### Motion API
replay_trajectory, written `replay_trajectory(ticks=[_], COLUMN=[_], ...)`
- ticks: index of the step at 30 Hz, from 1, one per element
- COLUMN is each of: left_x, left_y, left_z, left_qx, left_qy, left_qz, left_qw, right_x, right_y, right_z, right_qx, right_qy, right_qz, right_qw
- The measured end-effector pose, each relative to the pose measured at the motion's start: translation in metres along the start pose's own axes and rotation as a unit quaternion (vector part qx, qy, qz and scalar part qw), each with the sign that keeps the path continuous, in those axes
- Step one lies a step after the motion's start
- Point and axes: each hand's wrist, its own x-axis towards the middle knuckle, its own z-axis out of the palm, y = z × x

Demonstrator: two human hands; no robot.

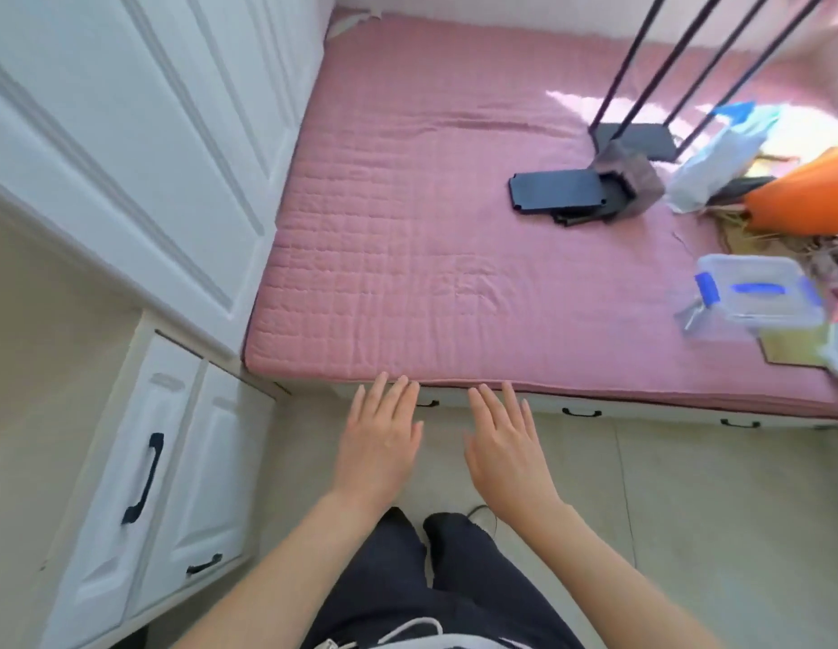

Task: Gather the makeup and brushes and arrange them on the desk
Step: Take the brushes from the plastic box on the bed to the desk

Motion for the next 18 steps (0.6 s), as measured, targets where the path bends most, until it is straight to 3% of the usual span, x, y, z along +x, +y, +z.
replay_trajectory(ticks=[9, 18], left_x=[0.028, 0.034], left_y=[0.164, 0.299], left_z=[0.039, 0.078], left_qx=[-0.016, -0.019], left_qy=[-0.015, -0.050], left_qz=[0.152, 0.310], left_qw=[0.988, 0.949], right_x=[-0.089, -0.180], right_y=[0.144, 0.242], right_z=[-0.009, -0.010], right_qx=[0.022, 0.061], right_qy=[0.039, 0.068], right_qz=[0.173, 0.349], right_qw=[0.984, 0.933])
